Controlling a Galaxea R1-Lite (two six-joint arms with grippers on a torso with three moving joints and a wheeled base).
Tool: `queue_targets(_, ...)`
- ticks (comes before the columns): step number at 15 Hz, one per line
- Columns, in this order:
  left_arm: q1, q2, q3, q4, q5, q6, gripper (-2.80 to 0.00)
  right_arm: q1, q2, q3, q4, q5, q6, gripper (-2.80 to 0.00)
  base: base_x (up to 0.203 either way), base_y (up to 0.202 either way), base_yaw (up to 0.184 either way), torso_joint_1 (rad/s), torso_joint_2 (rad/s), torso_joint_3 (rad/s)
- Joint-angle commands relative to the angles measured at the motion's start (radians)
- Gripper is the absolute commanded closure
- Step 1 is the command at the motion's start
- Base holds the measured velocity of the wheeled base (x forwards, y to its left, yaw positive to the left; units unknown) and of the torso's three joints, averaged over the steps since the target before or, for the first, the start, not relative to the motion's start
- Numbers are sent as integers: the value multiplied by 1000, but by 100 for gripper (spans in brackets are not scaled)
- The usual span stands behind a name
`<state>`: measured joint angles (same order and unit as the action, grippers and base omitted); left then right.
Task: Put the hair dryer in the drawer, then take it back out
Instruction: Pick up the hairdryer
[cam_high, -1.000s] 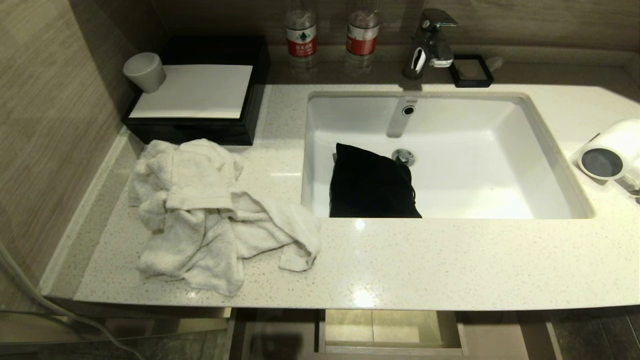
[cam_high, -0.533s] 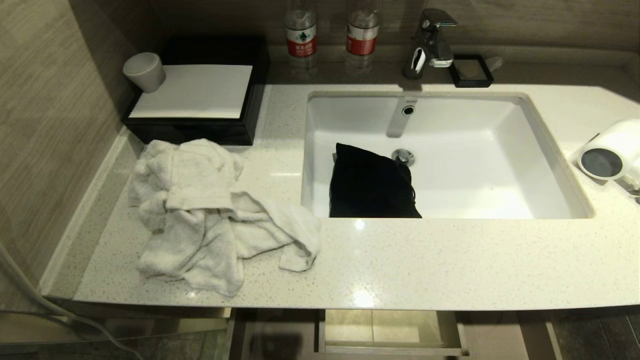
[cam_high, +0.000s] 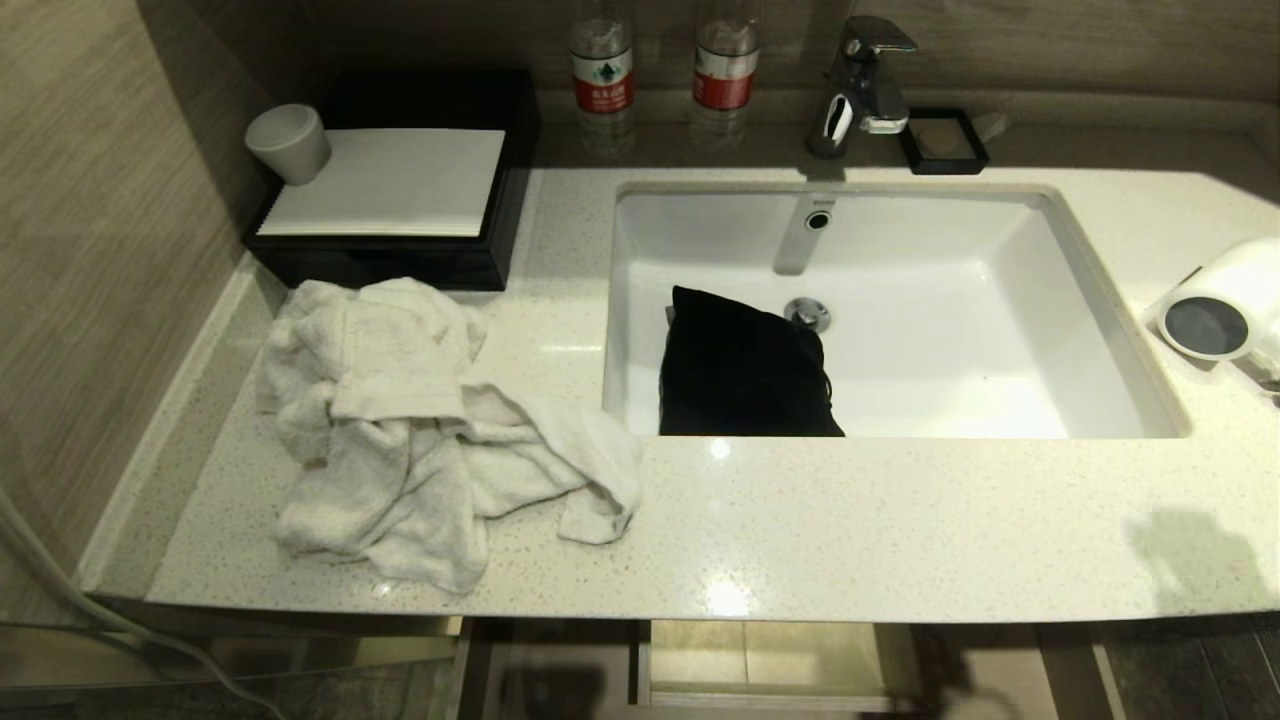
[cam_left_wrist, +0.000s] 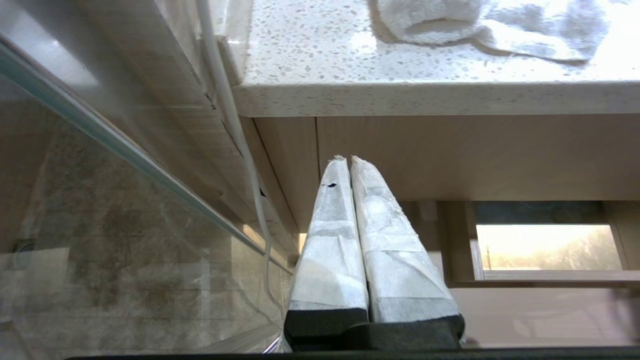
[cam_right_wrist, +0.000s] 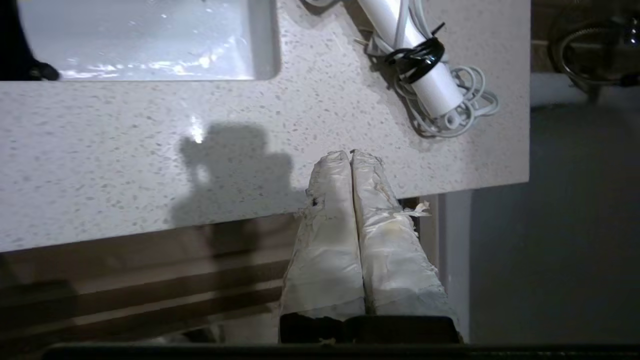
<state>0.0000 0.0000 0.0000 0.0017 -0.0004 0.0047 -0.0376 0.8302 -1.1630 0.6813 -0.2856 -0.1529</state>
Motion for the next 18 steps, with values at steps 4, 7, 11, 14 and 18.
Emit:
queue_targets(4, 0, 0, 1, 0, 0, 0, 0, -183, 338, -177, 84, -20, -45, 0, 0, 0, 0, 0, 0, 0)
queue_targets(7, 0, 0, 0, 0, 0, 0, 0, -285, 392, -180, 76, -23, -52, 0, 0, 0, 0, 0, 0, 0)
queue_targets(11, 0, 0, 1, 0, 0, 0, 0, -368, 456, -148, -37, 20, -54, 0, 0, 0, 0, 0, 0, 0)
queue_targets(14, 0, -1, 2, 0, 0, 0, 0, -371, 483, -148, -83, 120, -54, 0, 0, 0, 0, 0, 0, 0)
queue_targets(18, 0, 0, 2, 0, 0, 0, 0, -400, 530, -146, -185, 218, -141, -280, 0, 0, 0, 0, 0, 0)
